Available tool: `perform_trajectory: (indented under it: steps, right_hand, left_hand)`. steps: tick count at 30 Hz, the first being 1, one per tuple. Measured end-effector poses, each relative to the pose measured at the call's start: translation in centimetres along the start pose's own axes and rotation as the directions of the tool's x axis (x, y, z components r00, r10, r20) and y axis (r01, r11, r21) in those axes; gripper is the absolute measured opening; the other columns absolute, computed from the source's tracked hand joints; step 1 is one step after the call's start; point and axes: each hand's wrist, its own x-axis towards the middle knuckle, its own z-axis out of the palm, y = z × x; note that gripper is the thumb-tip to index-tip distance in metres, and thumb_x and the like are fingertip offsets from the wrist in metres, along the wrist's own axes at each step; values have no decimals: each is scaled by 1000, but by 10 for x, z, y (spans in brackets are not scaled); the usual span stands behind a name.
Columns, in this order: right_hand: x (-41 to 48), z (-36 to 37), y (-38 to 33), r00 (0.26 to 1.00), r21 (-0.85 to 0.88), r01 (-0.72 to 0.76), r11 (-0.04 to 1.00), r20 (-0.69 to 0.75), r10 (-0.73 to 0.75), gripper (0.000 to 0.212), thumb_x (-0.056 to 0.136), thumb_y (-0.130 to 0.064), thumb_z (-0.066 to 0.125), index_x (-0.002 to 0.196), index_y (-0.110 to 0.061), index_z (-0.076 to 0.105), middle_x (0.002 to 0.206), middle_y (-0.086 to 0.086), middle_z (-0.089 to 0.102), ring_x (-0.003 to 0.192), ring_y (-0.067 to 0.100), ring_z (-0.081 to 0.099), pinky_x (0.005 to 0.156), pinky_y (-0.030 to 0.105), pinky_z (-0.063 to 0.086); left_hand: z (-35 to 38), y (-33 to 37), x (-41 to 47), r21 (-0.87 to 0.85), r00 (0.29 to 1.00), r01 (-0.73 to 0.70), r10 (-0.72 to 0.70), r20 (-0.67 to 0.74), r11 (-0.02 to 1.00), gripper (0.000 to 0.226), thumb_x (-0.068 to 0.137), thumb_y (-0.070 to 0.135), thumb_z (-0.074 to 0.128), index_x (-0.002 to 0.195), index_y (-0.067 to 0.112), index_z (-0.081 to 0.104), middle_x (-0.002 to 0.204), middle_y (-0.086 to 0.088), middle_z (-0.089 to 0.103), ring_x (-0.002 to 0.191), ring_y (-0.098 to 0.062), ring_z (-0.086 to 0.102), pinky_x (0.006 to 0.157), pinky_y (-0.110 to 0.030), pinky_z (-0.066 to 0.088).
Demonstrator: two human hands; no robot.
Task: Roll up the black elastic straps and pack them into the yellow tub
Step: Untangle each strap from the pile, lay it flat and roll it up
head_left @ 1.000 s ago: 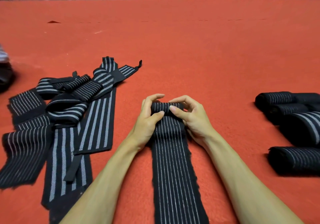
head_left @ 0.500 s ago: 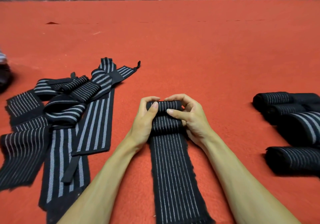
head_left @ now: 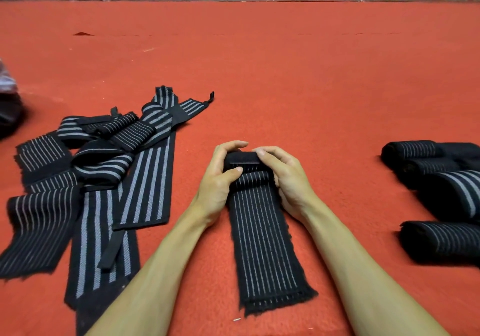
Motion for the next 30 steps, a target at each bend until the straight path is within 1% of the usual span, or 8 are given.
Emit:
perform_trajectory:
  steps: [3,7,11,17,22,26,28,30]
  right_hand:
    - [-1,-2,0,1000,37,0,999,-8,0,22,82,-16,67,103,-11,66,101,16,66,92,27,62,86,45,50]
    - [-3,-3,-2,999,86,36,996,-4,-36,23,85,2,62,104,-10,60,88,6,64,82,20,62,72,28,52]
    - [-2,-4,-1,993,96,117,988,13,-119,32,75,-3,68,103,-13,59,101,11,66,93,22,63,82,32,53]
    - [-5,2,1,997,-78,63,995,40,-60,52,74,-31,76,118,-16,54,115,7,63,100,11,65,84,27,51]
    - [-5,1,0,992,-88,-50,995,112,60,59,78,-1,74,129,-14,47,115,15,60,86,14,68,73,27,56]
    - [-4,-1,-3,988,-11,-83,996,132,84,57,82,12,62,132,-11,46,109,12,61,85,17,65,70,23,55]
    - [-4,-1,-5,985,39,-112,993,135,105,50,86,7,59,131,-11,47,104,13,61,81,18,63,67,25,51]
    - [-3,0,-5,984,67,-131,989,131,122,46,86,-13,67,129,-12,50,100,15,63,79,21,62,68,30,50]
  left_hand:
    - [2,1,0,69,1000,-3,3,9,998,43,75,18,52,113,36,59,125,-4,51,113,-13,51,97,-29,42]
    - [2,-2,1,72,1000,22,-23,6,997,37,78,44,58,115,40,59,127,-14,53,120,-26,52,106,-46,40]
    - [4,-6,3,46,996,77,-74,-55,996,40,81,55,56,114,31,55,118,-3,65,110,-18,62,98,-40,48]
    - [3,-1,6,-134,966,63,-94,-240,989,13,99,18,50,110,12,54,94,3,65,79,-2,64,71,-19,51]
    - [-2,0,7,-205,919,79,-151,-364,975,18,97,8,49,111,14,58,109,-10,62,94,-20,60,84,-39,50]
    - [-4,0,5,-205,929,57,-127,-348,977,27,86,9,53,111,18,60,105,-7,60,92,-20,58,78,-34,49]
    - [-4,1,4,-185,942,45,-103,-319,982,34,77,14,53,109,22,61,103,-4,58,92,-17,57,80,-32,48]
    - [-4,2,3,-151,959,33,-74,-275,988,38,74,13,53,109,25,60,104,-2,57,92,-14,56,81,-29,49]
